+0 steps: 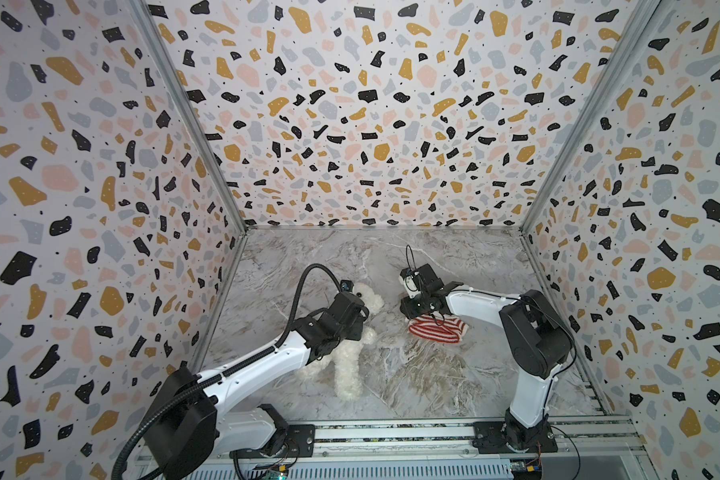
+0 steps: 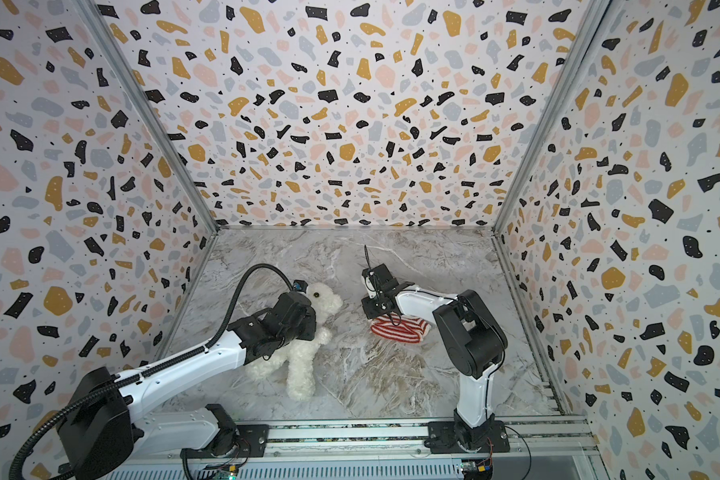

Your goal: Dress the teddy bear

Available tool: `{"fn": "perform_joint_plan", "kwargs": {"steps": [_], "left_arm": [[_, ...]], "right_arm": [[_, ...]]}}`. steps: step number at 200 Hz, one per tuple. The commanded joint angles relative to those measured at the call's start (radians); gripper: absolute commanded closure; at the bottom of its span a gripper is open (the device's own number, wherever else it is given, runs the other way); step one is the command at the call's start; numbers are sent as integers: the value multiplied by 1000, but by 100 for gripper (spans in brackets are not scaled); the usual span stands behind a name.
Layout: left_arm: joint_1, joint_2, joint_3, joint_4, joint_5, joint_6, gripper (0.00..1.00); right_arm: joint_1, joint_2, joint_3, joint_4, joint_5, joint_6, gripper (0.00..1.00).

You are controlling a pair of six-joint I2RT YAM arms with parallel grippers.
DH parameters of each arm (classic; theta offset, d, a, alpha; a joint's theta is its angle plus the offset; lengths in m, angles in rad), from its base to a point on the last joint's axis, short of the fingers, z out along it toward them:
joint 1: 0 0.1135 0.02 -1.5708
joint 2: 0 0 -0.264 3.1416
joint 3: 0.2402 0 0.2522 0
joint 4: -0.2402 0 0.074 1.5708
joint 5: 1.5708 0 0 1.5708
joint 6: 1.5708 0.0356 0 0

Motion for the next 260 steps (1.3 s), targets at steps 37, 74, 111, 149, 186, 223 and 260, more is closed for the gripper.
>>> {"fn": "perform_joint_plan", "kwargs": {"steps": [37,74,111,149,186,223,260], "left_arm": [[-5,-23,10,1,21,27,100],[-6,-57,0,11,52,31,100],[-5,-74,-8,18,64,17,100],[-6,-79,-9,16,63,26,100],[-6,-54,1,20,70,43,100],[-8,-97,-29,53,86,47,100],[-23,-112,-53,100,133,57,100]], "right_arm": [[29,-138,-88,-65,25,0,57],[10,-90,-96,-63,15,-13,57],[9,-47,-94,-39,8,-14,57],[8,-5,-78,-13,22,-6,57],[-9,55,4,5,17,-2,56],[-15,76,88,-21,4,-4,54],[-8,-20,86,-47,-8,5,53]]}}
